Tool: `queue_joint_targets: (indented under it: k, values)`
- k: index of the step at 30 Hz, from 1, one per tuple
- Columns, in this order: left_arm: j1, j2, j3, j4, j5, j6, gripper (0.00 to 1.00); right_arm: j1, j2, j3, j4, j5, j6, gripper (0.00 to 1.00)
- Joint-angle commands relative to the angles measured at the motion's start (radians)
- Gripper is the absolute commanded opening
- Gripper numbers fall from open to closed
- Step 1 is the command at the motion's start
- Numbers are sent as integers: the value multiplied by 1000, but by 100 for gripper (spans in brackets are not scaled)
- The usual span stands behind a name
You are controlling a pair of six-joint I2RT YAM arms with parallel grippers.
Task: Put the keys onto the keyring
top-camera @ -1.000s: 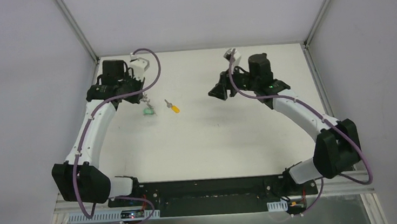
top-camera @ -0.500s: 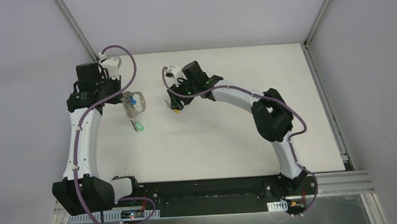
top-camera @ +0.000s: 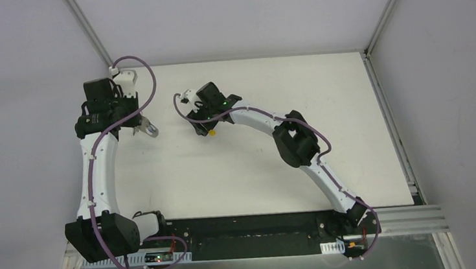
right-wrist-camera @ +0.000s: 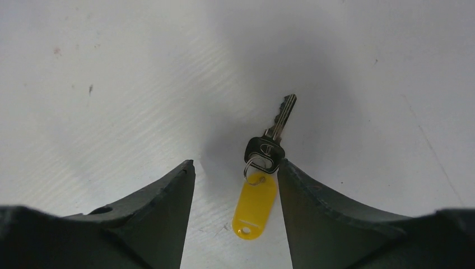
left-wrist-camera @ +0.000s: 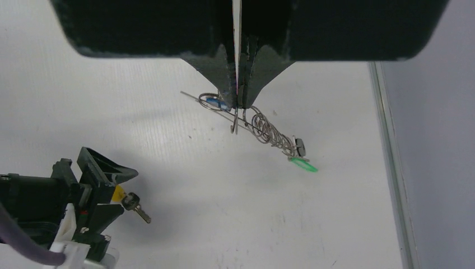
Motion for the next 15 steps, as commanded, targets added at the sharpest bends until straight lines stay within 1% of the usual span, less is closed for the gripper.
queue_joint_targets:
  k: [1,8,15]
  values:
    - [8,-28,-2,21,70,-4,0,13,17,60,-32,91,-42,58]
    - [8,-25,-7,21,107,-5,0,21,19,30,-25,119,-64,50]
    - [8,-19,-8,12,131,0,0,31,19,27,-15,149,-88,36]
